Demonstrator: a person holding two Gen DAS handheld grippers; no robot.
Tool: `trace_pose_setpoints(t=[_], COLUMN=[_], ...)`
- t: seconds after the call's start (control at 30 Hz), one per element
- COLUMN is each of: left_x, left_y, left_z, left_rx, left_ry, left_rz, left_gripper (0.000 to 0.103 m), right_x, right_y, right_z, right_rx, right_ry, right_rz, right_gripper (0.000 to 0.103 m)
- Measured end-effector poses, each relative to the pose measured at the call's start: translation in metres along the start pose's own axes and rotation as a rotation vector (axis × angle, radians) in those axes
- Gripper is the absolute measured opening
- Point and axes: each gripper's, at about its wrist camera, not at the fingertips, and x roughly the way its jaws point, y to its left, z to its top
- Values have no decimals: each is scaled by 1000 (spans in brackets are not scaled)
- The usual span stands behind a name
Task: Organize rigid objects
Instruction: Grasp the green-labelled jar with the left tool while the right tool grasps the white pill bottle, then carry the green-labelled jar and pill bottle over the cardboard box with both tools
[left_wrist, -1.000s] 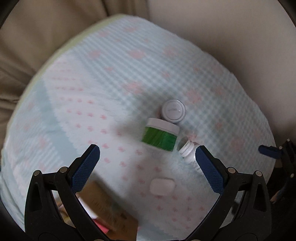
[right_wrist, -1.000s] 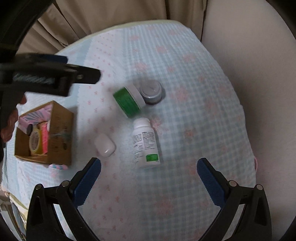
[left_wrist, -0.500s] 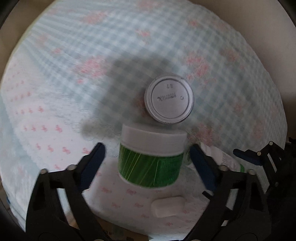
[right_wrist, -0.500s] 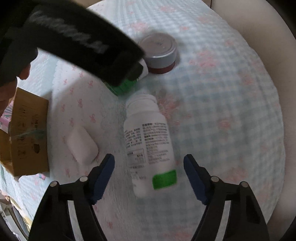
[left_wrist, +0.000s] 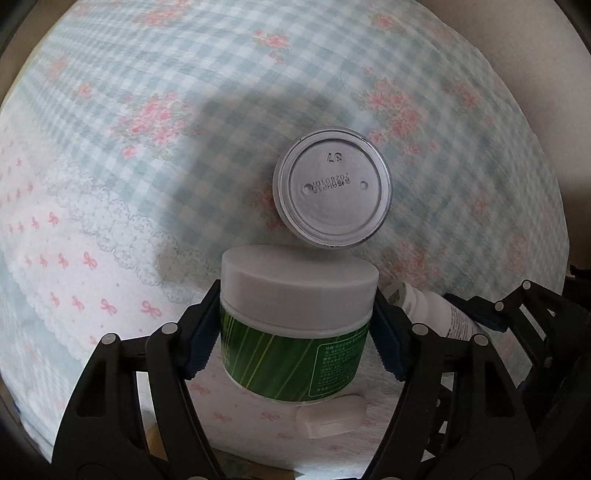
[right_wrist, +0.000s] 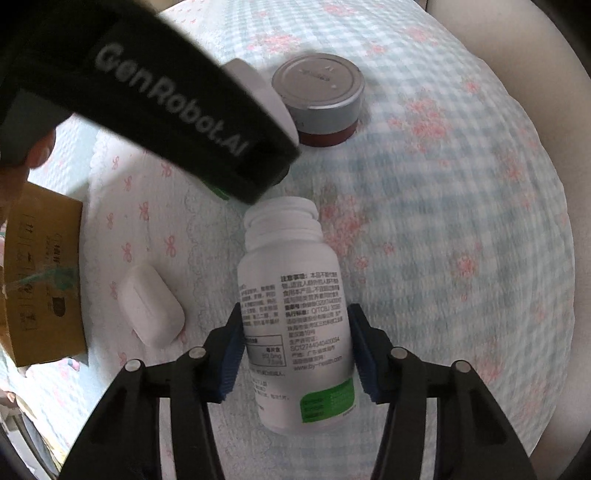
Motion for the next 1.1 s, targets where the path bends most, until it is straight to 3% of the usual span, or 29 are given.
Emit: trace_pose_setpoints(t=[0.27, 0.67, 0.87, 1.1], left_x=[-24, -142, -207, -267], left_y=[7, -7, -21, -11], left_z=[-26, -118, -181, -271], left_rx=[-104, -334, -484, -676], left_ry=[-43, -216, -331, -430], left_rz=[-23, -7, 16, 69], left_gripper=[69, 69, 69, 69], right_x=[-25, -115, -187, -258], right_y=[-23, -55, -33, 11], right_z=[-3, -31, -35, -27], right_rx=[35, 147, 108, -6], right_ry=[-42, -144, -240, -326], right_rz=[26, 135, 195, 290], right_gripper=[47, 46, 46, 46])
